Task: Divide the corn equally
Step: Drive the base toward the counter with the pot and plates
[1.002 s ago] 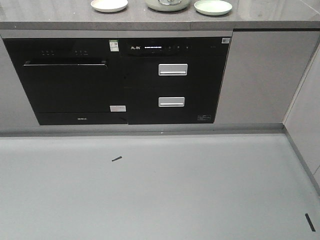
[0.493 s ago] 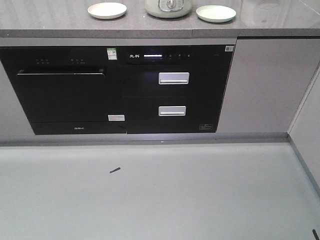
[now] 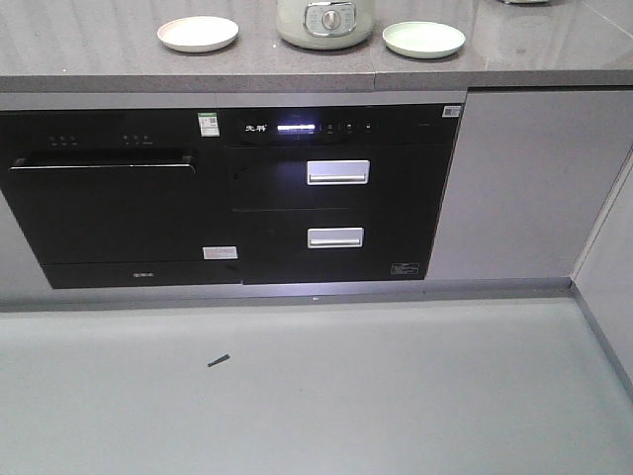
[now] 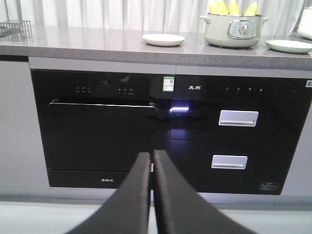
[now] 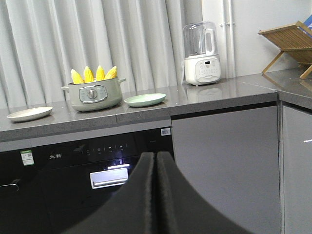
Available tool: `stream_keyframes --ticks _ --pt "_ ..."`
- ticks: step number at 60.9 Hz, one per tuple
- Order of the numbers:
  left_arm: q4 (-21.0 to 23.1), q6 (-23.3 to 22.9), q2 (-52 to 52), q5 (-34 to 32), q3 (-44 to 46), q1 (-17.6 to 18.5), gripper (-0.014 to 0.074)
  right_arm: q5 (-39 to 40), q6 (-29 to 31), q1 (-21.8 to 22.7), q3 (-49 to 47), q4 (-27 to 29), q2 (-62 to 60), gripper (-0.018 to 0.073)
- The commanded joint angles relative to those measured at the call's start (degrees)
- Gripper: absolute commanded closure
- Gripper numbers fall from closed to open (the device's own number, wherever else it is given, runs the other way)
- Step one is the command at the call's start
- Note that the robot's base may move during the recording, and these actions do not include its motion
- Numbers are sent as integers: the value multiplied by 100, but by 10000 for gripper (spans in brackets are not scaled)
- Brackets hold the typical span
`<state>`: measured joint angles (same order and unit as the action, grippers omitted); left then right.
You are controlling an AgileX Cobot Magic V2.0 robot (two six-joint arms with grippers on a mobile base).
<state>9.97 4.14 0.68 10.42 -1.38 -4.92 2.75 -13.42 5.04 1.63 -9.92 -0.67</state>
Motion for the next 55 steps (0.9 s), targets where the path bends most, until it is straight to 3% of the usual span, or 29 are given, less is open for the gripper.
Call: stream_keyframes --ticks 1,55 --pt "52 -9 26 -404 166 19 602 438 7 32 103 -30 -32 561" --pt "52 -9 26 -404 166 19 602 438 7 32 103 -30 -32 561"
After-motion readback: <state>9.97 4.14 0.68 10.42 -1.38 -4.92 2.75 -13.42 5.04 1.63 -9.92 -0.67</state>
